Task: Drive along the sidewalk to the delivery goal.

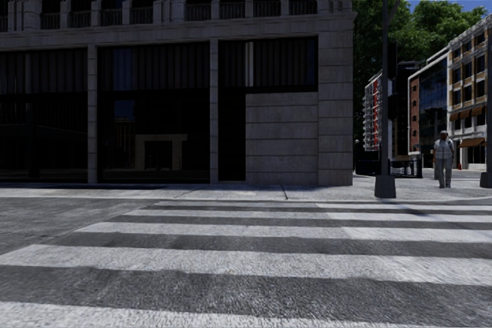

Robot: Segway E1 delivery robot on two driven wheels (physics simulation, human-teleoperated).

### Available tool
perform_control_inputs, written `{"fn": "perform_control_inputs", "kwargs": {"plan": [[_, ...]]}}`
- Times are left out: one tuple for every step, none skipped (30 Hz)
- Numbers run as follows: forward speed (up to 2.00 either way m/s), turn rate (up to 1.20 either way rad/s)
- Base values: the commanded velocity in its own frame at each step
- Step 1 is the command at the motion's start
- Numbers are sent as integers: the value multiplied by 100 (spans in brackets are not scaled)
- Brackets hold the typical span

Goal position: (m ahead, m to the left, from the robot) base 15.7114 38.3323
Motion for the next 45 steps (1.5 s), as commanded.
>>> {"fn": "perform_control_inputs", "kwargs": {"plan": [[200,0],[200,0],[200,0],[200,0],[200,0],[200,0],[200,0],[200,0],[200,0],[200,0],[200,0],[200,0],[200,0],[200,0],[200,0],[200,0],[200,0],[200,0],[200,0],[200,0],[200,0],[200,0],[200,0],[200,0],[200,0],[200,0],[200,0],[200,0],[200,0],[200,0],[200,0],[200,0],[200,0],[200,0],[200,0],[200,0],[200,0],[200,0],[200,0],[200,0],[200,0],[200,0],[200,0],[200,0],[200,0]]}}
